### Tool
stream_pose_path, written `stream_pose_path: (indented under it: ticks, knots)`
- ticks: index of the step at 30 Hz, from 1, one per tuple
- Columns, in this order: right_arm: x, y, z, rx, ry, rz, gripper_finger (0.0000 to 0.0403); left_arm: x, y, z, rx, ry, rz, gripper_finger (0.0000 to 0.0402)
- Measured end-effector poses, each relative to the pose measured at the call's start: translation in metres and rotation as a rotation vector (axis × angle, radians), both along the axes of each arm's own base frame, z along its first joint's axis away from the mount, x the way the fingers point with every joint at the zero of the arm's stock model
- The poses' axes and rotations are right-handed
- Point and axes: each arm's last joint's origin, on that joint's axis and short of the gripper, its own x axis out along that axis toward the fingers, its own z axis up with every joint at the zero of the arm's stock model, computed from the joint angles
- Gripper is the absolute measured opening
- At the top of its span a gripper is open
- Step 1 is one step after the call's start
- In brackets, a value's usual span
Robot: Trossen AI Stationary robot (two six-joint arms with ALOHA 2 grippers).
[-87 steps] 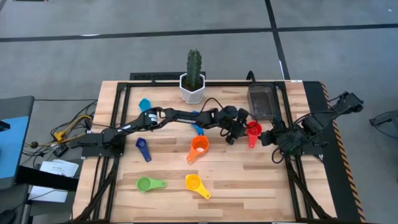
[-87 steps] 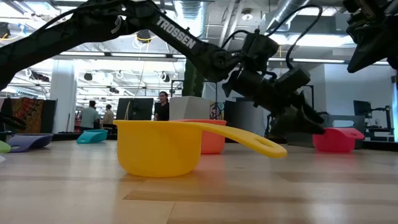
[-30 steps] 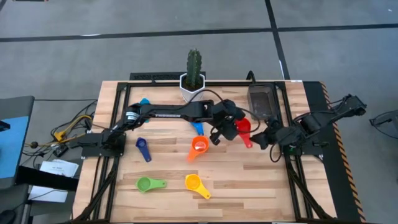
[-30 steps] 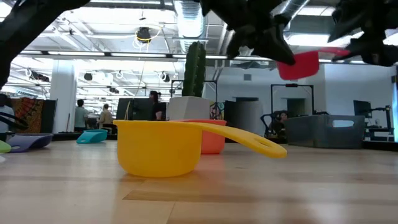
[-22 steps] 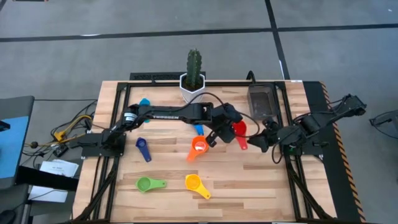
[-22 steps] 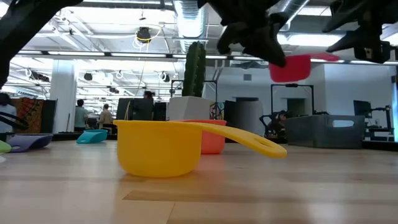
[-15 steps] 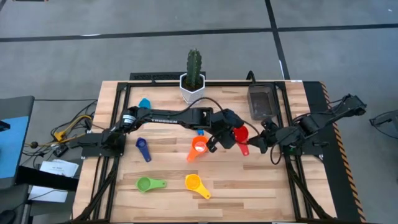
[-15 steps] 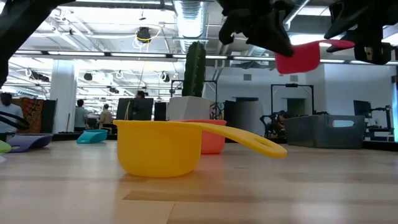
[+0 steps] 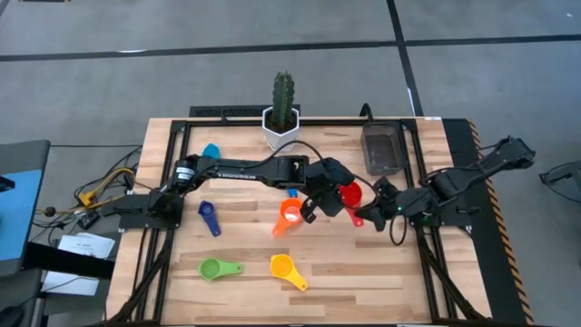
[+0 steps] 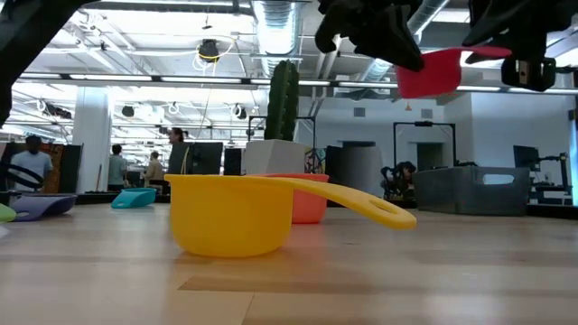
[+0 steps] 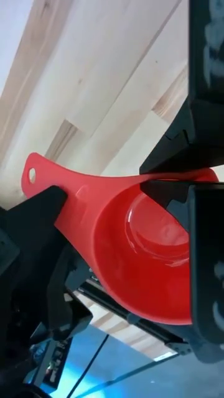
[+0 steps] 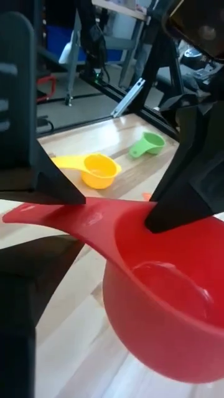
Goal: Nest measuring cups in basket
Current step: Stack the red measuring cup on top of the orange measuring cup
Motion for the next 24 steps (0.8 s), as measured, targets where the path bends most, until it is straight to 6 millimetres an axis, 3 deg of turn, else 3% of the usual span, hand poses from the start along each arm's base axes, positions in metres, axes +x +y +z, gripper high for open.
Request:
stream_pose_path:
  ticks: [3,7,10,15,19,24]
  knots:
    - [0.003,0.001,-0.001,0.002,-0.002,0.0,0.0082,-0.002,0.0,0.002,0.003,0.004,-0.007,0.0]
    - [0.006,0.003,0.004,-0.004,-0.055,0.018,0.0017,-0.004,0.0,0.006,-0.033,0.007,0.009,0.0002]
    - [0.008,0.003,0.006,-0.019,-0.088,0.003,0.0017,-0.005,0.001,0.006,-0.165,0.024,0.168,0.002]
    - [0.009,0.0,0.01,-0.083,-0.155,-0.134,0.0007,-0.016,0.014,0.026,-0.407,-0.019,0.51,0.0095]
    - [0.013,-0.003,0.012,-0.144,-0.196,-0.238,0.0007,-0.045,0.03,0.07,-0.579,-0.083,0.652,0.0169]
    - [0.024,-0.007,0.012,-0.253,-0.218,-0.298,0.0006,-0.074,0.049,0.095,-0.808,-0.108,0.871,0.0237]
